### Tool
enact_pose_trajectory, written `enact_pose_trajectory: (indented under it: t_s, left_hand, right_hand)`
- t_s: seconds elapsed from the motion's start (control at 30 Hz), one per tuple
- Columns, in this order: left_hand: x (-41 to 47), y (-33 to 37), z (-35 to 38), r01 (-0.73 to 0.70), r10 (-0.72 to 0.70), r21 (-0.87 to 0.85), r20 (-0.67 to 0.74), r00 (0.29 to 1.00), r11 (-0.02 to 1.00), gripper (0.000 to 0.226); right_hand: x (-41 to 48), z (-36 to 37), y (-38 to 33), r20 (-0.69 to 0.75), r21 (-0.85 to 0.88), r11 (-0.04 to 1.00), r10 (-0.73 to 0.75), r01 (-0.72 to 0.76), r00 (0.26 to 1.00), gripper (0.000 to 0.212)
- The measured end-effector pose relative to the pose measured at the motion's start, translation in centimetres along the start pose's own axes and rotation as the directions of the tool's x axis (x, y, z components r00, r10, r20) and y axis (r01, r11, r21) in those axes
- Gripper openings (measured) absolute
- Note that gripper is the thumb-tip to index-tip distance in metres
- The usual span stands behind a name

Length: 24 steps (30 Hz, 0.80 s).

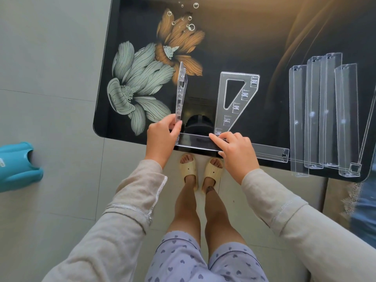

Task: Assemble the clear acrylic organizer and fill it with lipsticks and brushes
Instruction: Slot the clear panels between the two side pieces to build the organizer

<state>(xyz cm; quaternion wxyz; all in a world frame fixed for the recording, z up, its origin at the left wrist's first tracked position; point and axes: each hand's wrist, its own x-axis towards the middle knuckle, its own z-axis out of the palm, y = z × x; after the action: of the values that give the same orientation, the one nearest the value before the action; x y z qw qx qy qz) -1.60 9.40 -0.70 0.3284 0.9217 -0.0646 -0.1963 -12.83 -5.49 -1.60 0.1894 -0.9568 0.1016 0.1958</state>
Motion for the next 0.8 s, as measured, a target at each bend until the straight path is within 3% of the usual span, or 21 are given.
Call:
enact_pose_trajectory:
  t_s: [0.2, 0.4, 0.53, 0.6, 0.67, 0.73, 0.8]
  left_hand:
    - [-1.9, -1.3, 0.9, 0.082, -0.087, 0.084, 0.056, 0.995, 0.993, 0.013]
    - [-1.0, -1.1, 1.4, 0.240, -0.240, 0.075, -0.007, 0.971, 0.968, 0.009]
    - [-0.9, -0.9, 1.8, 0.217, -0.218, 0.118, -0.003, 0.976, 0.969, 0.010]
    - [-0.9, -1.0, 1.8, 0.216, -0.216, 0.126, -0.012, 0.976, 0.968, 0.011]
    - [-1.0, -1.0, 1.8, 0.212, -0.213, 0.128, -0.006, 0.977, 0.969, 0.013]
    - [-0.9, -1.2, 1.8, 0.204, -0.206, 0.129, 0.003, 0.979, 0.970, 0.014]
    - [-0.9, -1.3, 1.8, 0.204, -0.206, 0.130, -0.001, 0.979, 0.970, 0.013]
  right_hand:
    - [-0.1, 0.1, -0.1, -0.030, 0.004, 1.000, 0.001, -0.001, 1.000, 0.055]
    - [-0.6, 0.0, -0.4, -0.091, -0.036, 0.999, -0.029, 0.026, 0.995, 0.059]
    - [-0.7, 0.1, -0.1, -0.131, 0.057, 0.997, -0.042, 0.049, 0.990, 0.050]
    - [-0.3, -0.1, 0.4, -0.088, 0.223, 0.974, 0.050, -0.029, 0.995, 0.041]
    - [0.5, -0.6, 0.9, -0.150, 0.386, 0.908, 0.235, -0.162, 0.960, 0.029]
    - [2.0, -1.4, 1.5, -0.203, 0.528, 0.787, 0.481, -0.318, 0.853, 0.024]
    - [4.1, -2.3, 1.9, -0.151, 0.616, 0.639, 0.670, -0.461, 0.727, 0.037]
